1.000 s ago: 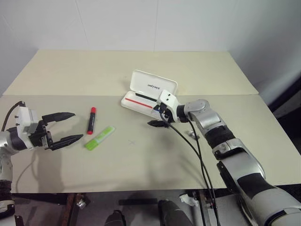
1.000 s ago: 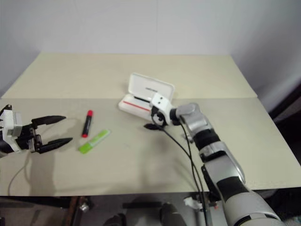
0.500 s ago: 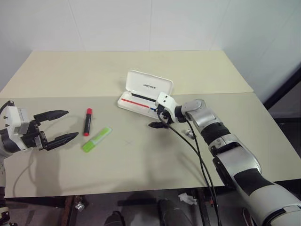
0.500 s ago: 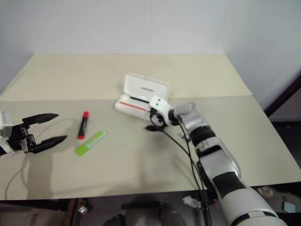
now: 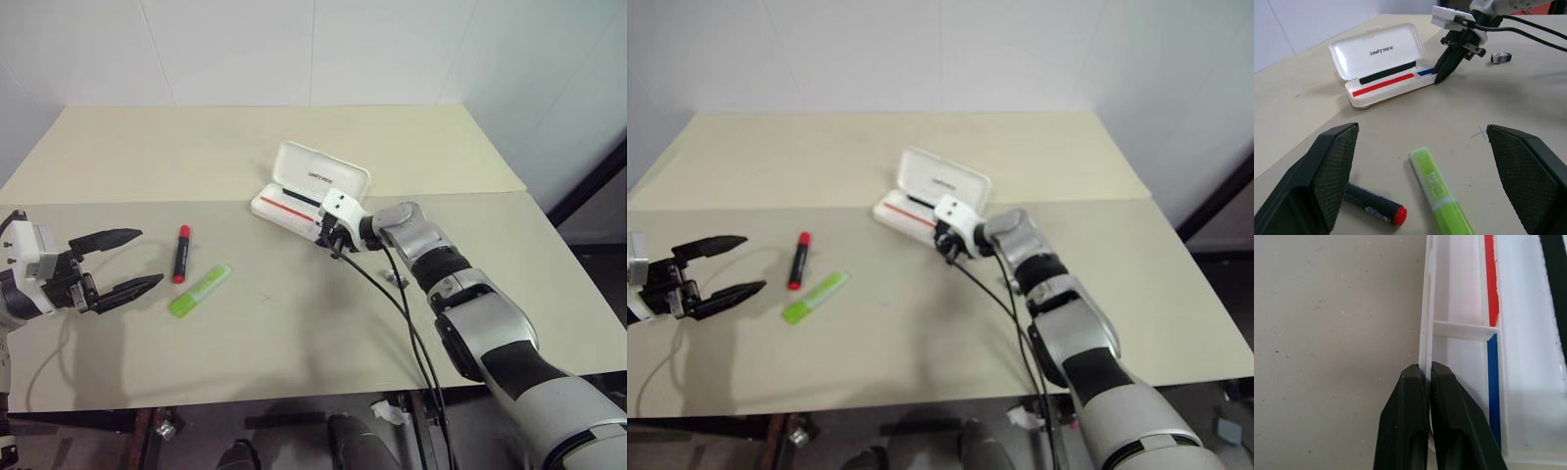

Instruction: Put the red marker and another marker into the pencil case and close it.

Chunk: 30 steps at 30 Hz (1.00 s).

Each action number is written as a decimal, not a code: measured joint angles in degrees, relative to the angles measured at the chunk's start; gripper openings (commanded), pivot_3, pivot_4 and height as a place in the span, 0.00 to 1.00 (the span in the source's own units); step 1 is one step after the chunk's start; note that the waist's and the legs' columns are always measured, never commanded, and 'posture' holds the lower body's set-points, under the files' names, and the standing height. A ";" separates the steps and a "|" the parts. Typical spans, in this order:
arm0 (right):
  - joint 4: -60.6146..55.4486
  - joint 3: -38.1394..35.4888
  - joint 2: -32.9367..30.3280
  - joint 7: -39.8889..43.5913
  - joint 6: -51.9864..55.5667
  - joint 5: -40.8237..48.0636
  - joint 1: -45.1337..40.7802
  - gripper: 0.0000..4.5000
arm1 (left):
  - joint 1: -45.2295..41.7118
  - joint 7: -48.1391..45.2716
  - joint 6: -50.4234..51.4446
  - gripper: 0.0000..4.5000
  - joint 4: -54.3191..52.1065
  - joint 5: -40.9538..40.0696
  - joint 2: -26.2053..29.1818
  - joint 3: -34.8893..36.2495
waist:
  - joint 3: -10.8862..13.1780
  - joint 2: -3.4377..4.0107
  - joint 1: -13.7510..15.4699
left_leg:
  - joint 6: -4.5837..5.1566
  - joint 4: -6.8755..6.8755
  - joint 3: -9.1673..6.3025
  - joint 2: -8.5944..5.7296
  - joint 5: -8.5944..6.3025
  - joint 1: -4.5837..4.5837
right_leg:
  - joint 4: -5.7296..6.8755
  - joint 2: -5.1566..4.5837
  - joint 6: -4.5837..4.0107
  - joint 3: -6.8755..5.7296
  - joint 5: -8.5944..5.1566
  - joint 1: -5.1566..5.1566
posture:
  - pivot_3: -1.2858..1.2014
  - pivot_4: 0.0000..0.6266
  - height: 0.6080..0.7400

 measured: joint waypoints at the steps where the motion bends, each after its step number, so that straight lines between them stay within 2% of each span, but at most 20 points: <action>1: -0.32 -0.17 -0.35 0.41 -0.50 0.08 0.04 0.01 | 0.06 -0.19 0.59 1.00 -0.07 -0.48 0.00 0.00 | 0.00 0.00 -0.04 | 0.00 -0.01 0.00 0.00 0.00 0.00 | 0.00 0.00 0.00 0.00 0.00 0.00 | 0.52 0.24 1.00; 7: -8.17 -1.98 -3.35 4.29 -1.20 1.58 1.79 0.01 | 0.97 -2.38 3.45 1.00 -0.28 -1.49 0.17 -0.04 | 0.00 0.00 -0.67 | -0.02 -0.09 -0.01 0.01 -0.02 0.00 | -0.03 0.01 0.02 -0.01 -0.01 -0.01 | 0.52 0.24 1.00; 14: -29.37 -1.13 -10.13 12.42 2.91 3.31 11.60 0.01 | 2.37 -8.83 4.28 1.00 0.43 -2.64 1.95 -0.28 | 0.01 0.02 -0.39 | -0.07 -0.10 -0.03 0.00 -0.04 -0.01 | -0.03 0.00 0.02 -0.02 -0.09 -0.01 | 0.52 0.24 1.00; 19: -44.79 1.66 -14.65 15.79 7.98 3.21 18.21 0.01 | 2.31 -12.86 2.37 1.00 3.02 -2.20 3.46 -1.23 | 0.01 0.02 -0.48 | -0.07 -0.10 -0.03 0.01 -0.04 0.03 | -0.01 0.01 -0.04 -0.03 -0.13 -0.02 | 0.52 0.24 1.00; 24: -61.45 6.45 -18.73 19.01 11.54 3.28 26.48 0.01 | 1.67 -12.92 -2.25 1.00 7.70 -1.09 3.45 -2.47 | 0.01 0.02 -0.19 | -0.10 -0.09 -0.03 0.01 -0.07 -0.01 | -0.02 0.01 -0.03 -0.03 -0.17 -0.06 | 0.52 0.24 1.00; 30: -71.15 11.44 -20.27 18.47 16.63 0.98 29.00 0.01 | 0.68 -12.92 -5.74 1.00 10.83 0.00 3.45 -4.64 | 0.00 0.00 0.06 | -0.10 -0.03 0.00 0.00 -0.07 0.01 | -0.01 0.00 -0.07 -0.01 -0.18 -0.05 | 0.52 0.24 1.00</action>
